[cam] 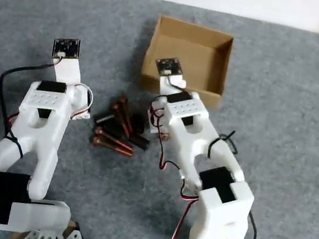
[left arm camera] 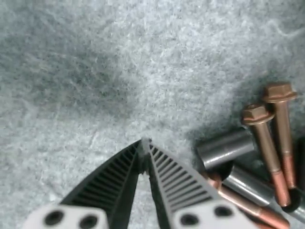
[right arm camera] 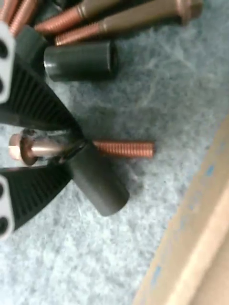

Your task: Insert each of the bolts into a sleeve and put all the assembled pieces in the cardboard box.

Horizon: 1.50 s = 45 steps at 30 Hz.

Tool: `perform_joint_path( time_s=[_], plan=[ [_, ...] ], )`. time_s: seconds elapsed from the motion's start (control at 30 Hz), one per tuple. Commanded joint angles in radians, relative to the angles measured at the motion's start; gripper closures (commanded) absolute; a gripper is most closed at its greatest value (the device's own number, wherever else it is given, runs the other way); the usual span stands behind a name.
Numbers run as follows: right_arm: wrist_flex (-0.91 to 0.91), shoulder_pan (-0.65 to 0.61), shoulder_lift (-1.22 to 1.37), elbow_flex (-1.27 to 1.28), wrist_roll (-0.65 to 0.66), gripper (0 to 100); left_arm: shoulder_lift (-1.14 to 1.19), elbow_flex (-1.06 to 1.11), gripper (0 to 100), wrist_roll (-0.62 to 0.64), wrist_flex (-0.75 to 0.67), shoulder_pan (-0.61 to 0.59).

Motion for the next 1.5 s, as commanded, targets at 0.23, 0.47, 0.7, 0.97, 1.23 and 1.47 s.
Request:
perform_joint_path(
  time_s=[0.23,0.47,0.7,0.97,1.23,1.47],
  plan=[
    [0.051,-0.044,-0.001,-0.033,-0.009,72.1,-0.012,-0.024,99,0.003,-0.014,-0.008],
    [0.044,0.001,0.007,-0.14,-0.1,72.1,-0.012,-0.024,99,0.003,-0.014,-0.008],
    [0.042,0.033,0.007,-0.15,-0.226,72.1,-0.01,-0.027,99,0.003,-0.014,-0.007],
    [0.044,0.039,0.002,-0.154,-0.422,72.1,-0.005,-0.028,99,0.003,-0.017,-0.007],
    [0.044,0.036,0.002,-0.154,-0.56,72.1,-0.005,-0.021,99,0.003,-0.038,-0.01],
    [0.042,0.068,0.007,-0.15,-0.56,78.3,-0.005,-0.021,99,0.003,-0.038,-0.012]
  ],
)
